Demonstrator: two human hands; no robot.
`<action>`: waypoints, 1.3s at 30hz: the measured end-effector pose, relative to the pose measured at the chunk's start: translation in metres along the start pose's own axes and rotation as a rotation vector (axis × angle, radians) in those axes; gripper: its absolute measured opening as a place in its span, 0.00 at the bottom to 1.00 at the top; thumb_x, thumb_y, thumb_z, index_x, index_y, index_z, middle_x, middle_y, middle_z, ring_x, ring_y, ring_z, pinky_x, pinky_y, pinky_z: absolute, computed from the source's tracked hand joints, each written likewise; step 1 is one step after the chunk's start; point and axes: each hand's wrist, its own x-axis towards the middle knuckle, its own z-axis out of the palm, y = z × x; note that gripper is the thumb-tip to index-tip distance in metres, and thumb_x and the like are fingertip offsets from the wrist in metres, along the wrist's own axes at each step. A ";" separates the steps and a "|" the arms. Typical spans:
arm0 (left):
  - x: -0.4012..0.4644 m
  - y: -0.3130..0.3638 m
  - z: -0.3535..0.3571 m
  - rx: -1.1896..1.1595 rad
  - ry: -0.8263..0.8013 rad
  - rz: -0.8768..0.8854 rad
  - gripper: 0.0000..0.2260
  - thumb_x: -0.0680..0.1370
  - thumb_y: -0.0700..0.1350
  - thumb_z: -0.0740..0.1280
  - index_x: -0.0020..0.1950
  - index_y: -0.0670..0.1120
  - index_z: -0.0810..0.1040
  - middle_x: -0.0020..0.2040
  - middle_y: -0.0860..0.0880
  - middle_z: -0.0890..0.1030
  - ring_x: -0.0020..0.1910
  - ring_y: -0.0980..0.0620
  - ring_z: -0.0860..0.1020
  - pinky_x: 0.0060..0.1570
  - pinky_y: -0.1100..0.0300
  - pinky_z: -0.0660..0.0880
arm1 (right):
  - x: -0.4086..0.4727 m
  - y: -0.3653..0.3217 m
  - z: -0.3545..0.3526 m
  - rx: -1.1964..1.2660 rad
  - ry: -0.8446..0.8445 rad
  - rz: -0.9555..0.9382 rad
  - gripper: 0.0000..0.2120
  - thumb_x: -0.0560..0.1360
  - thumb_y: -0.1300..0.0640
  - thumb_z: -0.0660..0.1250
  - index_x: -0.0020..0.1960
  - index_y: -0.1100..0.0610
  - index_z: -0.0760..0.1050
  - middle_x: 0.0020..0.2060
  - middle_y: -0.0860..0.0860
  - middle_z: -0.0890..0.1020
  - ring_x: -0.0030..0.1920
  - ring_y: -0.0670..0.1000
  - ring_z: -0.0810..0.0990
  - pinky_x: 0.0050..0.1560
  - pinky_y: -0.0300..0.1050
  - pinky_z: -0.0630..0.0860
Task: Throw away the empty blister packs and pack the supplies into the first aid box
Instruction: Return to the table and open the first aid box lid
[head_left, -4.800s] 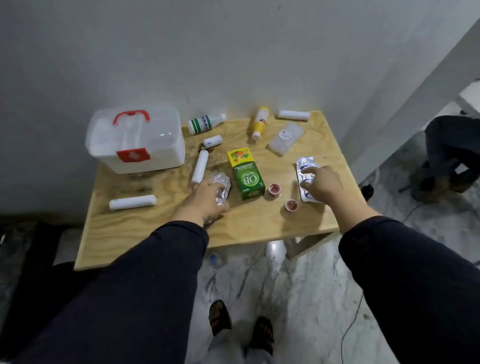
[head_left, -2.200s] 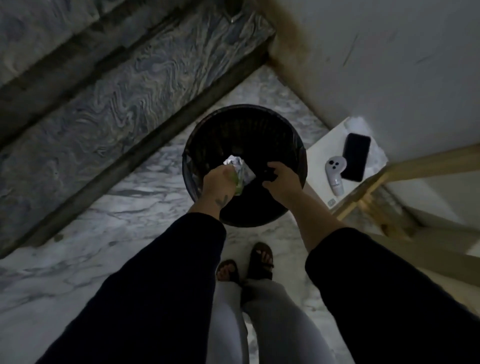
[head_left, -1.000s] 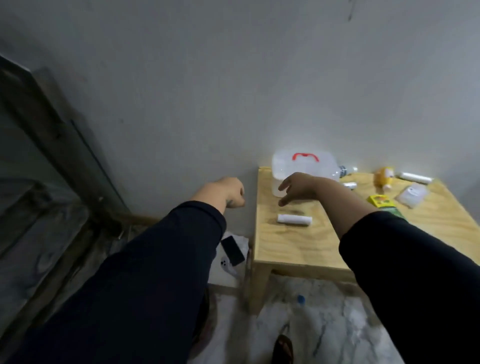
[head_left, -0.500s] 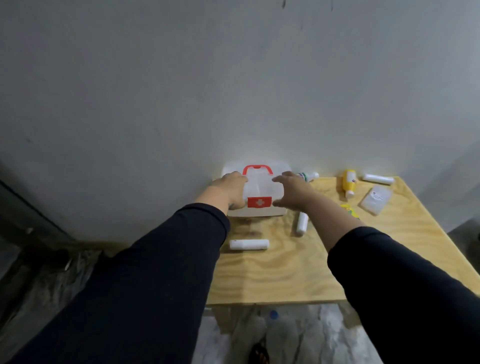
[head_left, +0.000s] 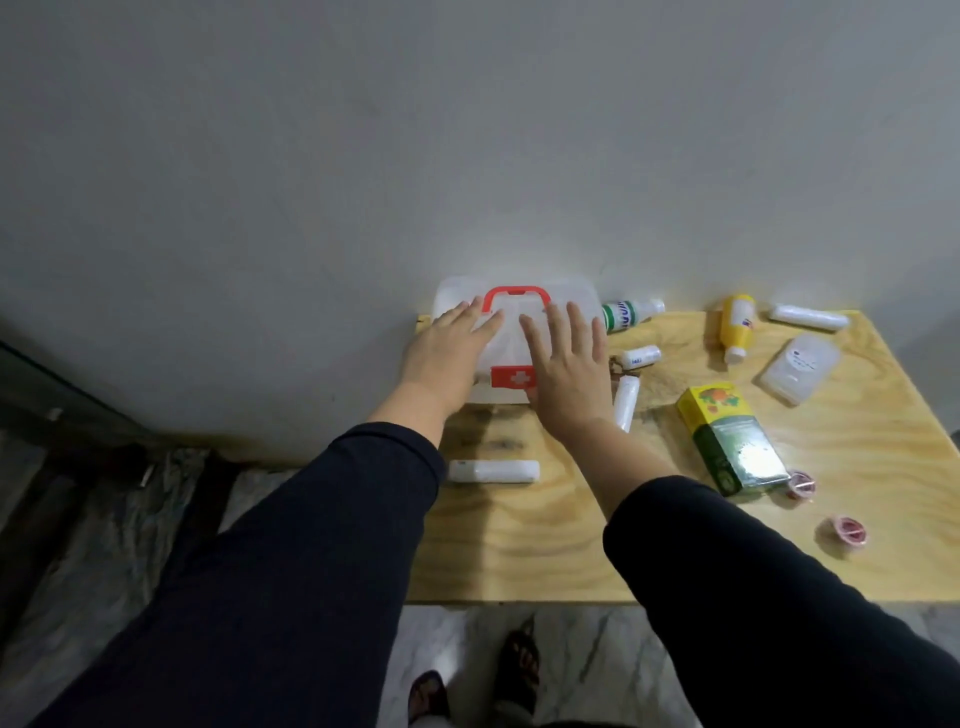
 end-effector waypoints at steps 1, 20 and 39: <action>-0.001 0.000 0.000 0.001 0.004 0.000 0.36 0.77 0.43 0.69 0.79 0.53 0.53 0.80 0.49 0.54 0.78 0.47 0.55 0.72 0.53 0.62 | 0.000 0.000 -0.001 0.011 -0.004 -0.007 0.39 0.75 0.49 0.65 0.78 0.52 0.47 0.78 0.58 0.53 0.78 0.62 0.50 0.76 0.63 0.47; -0.005 0.006 -0.009 0.013 -0.035 0.007 0.36 0.77 0.46 0.69 0.79 0.52 0.53 0.80 0.48 0.56 0.78 0.47 0.55 0.69 0.52 0.67 | -0.013 0.019 -0.041 0.110 -0.085 -0.145 0.24 0.82 0.51 0.54 0.76 0.48 0.55 0.76 0.53 0.59 0.77 0.56 0.56 0.71 0.63 0.65; 0.046 -0.022 -0.075 -0.126 0.169 0.040 0.21 0.81 0.48 0.61 0.74 0.49 0.66 0.72 0.50 0.72 0.69 0.47 0.72 0.58 0.52 0.73 | 0.003 0.049 -0.047 0.526 -0.072 0.412 0.36 0.80 0.47 0.59 0.78 0.62 0.44 0.78 0.58 0.49 0.78 0.57 0.49 0.78 0.51 0.52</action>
